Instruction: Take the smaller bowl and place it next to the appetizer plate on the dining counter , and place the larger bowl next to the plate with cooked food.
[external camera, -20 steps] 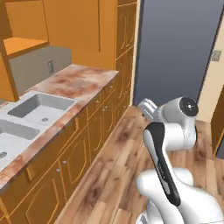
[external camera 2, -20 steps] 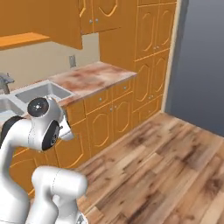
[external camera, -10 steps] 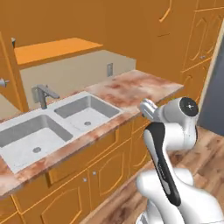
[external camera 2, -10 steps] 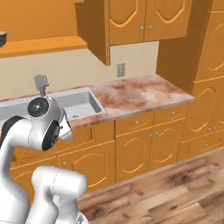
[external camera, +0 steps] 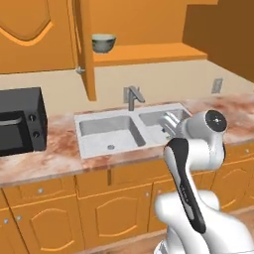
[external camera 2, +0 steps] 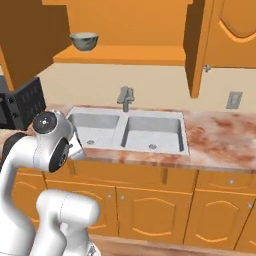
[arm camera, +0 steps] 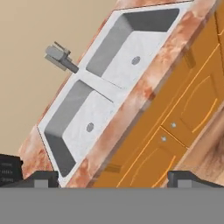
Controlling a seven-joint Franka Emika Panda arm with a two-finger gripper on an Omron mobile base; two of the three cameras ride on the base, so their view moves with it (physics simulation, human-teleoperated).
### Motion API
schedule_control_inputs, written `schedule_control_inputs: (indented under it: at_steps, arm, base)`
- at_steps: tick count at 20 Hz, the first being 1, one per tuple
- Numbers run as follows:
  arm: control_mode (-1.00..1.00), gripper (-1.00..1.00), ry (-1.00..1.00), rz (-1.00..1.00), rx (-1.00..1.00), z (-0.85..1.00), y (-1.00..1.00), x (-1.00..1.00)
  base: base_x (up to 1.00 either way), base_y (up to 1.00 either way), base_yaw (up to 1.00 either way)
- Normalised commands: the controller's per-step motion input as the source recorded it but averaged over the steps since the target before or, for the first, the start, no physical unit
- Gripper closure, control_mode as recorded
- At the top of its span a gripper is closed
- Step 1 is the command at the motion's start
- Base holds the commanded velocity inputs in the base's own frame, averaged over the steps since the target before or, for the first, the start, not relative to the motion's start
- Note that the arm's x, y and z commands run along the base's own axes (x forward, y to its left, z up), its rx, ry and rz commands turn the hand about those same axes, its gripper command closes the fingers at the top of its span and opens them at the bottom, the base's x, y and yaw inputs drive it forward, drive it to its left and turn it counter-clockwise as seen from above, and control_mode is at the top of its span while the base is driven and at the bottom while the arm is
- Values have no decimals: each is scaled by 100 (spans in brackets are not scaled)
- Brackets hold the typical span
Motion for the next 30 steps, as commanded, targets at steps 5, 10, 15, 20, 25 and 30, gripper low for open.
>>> schedule_control_inputs:
  at_steps: [5,10,15,20,25,30]
  arm:
    - [100,-100,0,0,0,0,0,0]
    - [100,-100,0,0,0,0,0,0]
    - [-100,-100,0,0,0,5,0,6]
    - [-100,-100,-1,31,4,85,-7,0]
    - [-100,-100,-4,35,1,100,-15,-4]
    - [-100,-100,-7,18,0,100,-5,-3]
  base:
    - [93,3,23]
    - [87,45,-26]
    - [72,28,-10]
    - [0,0,0]
    - [0,0,0]
    - [0,0,0]
